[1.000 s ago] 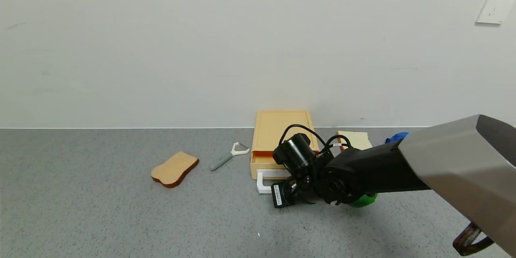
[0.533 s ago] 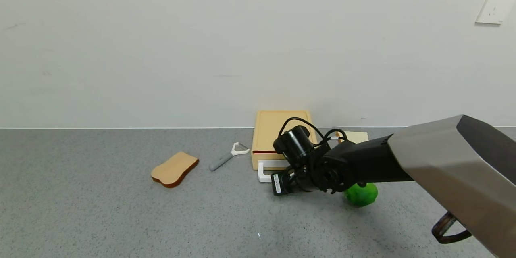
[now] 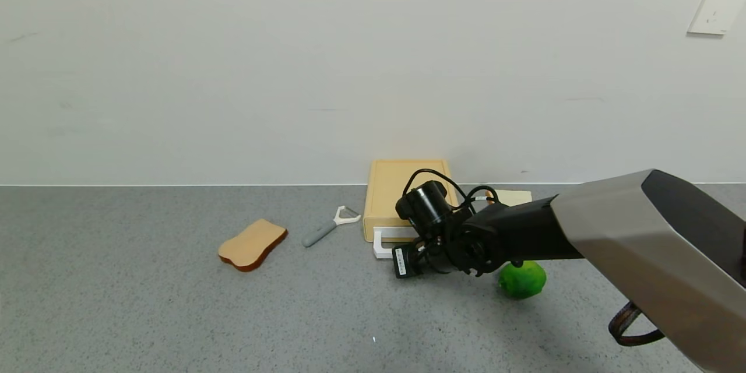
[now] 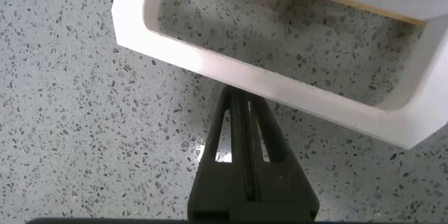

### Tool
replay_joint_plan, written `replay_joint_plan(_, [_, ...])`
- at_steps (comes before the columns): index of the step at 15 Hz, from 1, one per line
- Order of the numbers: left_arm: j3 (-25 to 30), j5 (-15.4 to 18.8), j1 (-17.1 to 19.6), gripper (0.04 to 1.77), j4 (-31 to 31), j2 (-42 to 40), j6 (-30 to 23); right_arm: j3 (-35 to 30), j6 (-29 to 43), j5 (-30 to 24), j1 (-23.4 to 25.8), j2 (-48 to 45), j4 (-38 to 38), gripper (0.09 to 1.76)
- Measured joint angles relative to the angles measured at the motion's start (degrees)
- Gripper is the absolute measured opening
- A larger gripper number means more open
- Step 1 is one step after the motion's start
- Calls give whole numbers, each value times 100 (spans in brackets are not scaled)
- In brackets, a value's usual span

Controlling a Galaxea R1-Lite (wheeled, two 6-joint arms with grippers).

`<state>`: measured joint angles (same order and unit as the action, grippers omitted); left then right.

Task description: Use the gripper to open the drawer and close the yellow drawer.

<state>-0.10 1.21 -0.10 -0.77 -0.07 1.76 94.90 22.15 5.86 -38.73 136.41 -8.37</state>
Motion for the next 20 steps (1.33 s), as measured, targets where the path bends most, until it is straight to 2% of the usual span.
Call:
replay_joint_plan(7, [0,2,0,172,2,0,0,-65,-24,-2,-21,-69,-61,12])
replay_joint_plan(10, [0,0,0,172,2,0,0,-343,-63,-11,-68,-332,-68,12])
replay_joint_plan(15, [0,0,0,172,2,0,0,-1464,-653,-123,-63,-1434,2,12])
replay_joint_plan(18, [0,0,0,172,0,0,-2,-2197,-1487,-400,150,-2286,26,12])
replay_joint_plan(20, [0,0,0,172,2,0,0,-2605,-1668,-493,306,-2812,41,12])
